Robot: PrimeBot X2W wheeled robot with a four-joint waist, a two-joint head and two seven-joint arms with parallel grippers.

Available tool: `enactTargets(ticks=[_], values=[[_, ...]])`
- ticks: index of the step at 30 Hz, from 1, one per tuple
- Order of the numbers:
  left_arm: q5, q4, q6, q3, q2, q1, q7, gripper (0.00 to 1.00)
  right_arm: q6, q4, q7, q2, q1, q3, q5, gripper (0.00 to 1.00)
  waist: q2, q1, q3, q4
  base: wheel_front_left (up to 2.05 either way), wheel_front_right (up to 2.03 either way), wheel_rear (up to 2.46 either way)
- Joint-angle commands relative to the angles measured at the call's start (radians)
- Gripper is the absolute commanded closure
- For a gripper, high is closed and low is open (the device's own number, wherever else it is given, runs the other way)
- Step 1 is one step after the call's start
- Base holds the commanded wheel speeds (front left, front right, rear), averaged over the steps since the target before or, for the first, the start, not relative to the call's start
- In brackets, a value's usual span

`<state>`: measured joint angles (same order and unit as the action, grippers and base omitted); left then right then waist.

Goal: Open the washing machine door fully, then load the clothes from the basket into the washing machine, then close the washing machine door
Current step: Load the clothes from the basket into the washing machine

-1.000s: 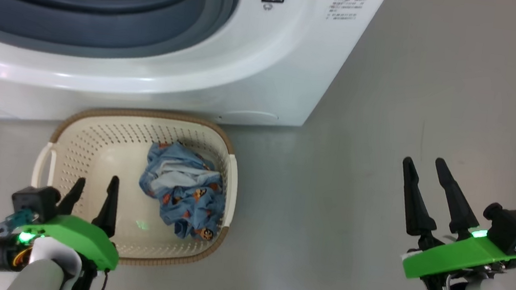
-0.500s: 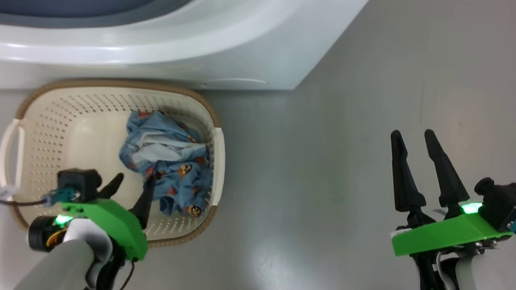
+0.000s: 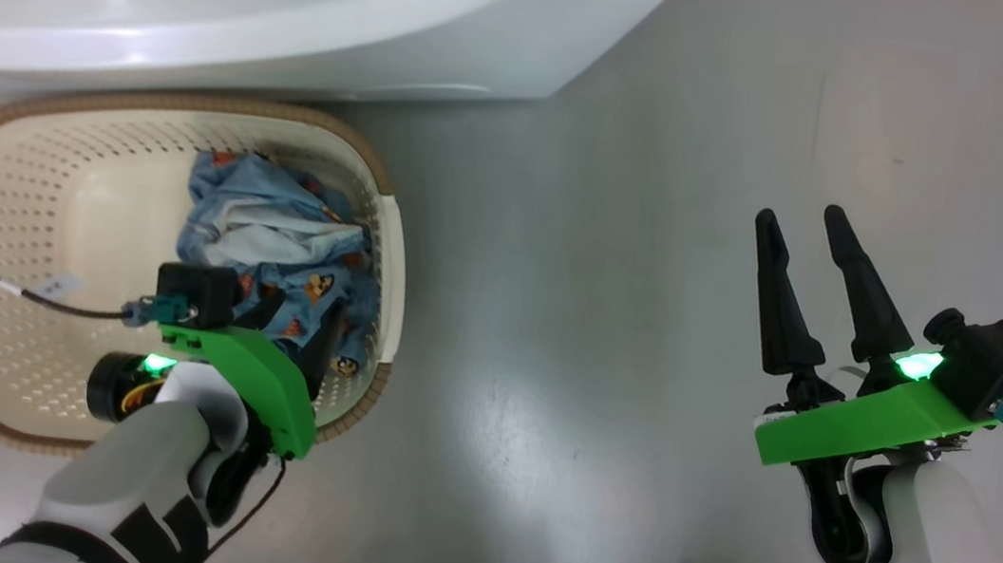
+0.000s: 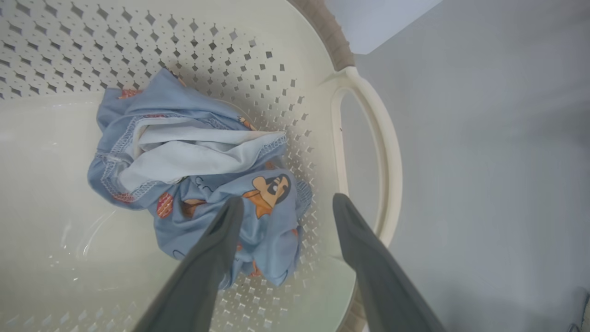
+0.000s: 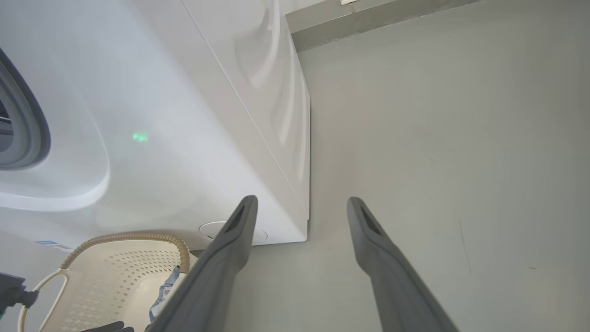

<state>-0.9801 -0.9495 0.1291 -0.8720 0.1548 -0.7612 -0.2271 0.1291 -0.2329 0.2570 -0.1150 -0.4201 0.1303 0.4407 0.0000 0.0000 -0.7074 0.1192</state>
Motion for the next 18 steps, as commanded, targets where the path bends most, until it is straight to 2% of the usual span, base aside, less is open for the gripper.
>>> enactTargets(ticks=[1,18], values=[[-0.025,0.001,0.002,-0.012,0.036,-0.009,0.000,0.00,0.002,0.027,0.005,0.010,0.009,0.025,-0.009,0.00,0.0000,0.0000,-0.031,0.017,0.00,0.00,0.00],[-0.212,-0.076,0.002,-0.213,0.082,-0.119,0.012,0.00,0.002,0.050,0.005,0.022,-0.002,0.035,-0.018,0.00,0.0000,0.0000,-0.101,0.058,0.00,0.00,0.00]])
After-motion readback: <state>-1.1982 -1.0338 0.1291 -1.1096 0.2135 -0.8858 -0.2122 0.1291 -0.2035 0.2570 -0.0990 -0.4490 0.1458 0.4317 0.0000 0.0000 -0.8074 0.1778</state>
